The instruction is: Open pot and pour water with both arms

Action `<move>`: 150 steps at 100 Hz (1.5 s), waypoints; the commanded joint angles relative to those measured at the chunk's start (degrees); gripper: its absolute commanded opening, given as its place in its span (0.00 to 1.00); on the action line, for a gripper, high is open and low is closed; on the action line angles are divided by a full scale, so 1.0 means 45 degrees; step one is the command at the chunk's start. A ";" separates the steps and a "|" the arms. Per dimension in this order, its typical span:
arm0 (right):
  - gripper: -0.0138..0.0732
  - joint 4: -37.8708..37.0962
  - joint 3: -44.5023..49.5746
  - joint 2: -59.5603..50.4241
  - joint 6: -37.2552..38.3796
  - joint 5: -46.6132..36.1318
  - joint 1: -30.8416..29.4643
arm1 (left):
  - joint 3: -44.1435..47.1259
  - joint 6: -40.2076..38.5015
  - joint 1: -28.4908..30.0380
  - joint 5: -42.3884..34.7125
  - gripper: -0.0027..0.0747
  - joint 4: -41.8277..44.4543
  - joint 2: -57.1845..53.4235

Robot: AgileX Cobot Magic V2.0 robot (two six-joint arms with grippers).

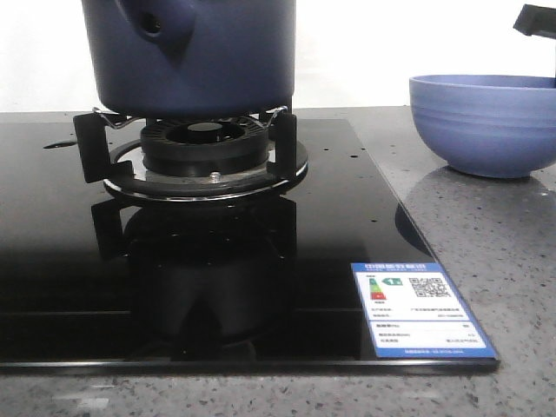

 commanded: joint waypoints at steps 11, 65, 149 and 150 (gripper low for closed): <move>0.23 0.0199 -0.0245 -0.0430 -0.0190 -0.0205 -0.0101 | -0.0506 -0.0111 -0.0117 -0.0265 0.51 -0.0948 -0.0340; 0.71 0.0503 -0.2125 -0.2753 -0.0190 0.1393 -0.0130 | -0.0506 -0.0111 -0.1279 -0.0062 0.51 -0.0560 0.0870; 0.71 0.0626 -0.2125 -0.4349 -0.0190 0.1453 -0.0130 | -0.0348 -0.0161 -0.1352 0.1306 0.51 0.1020 0.1538; 0.71 0.0626 -0.2125 -0.4349 -0.0190 0.1453 -0.0130 | -0.0363 -0.0161 -0.1352 0.1306 0.51 0.1020 0.1538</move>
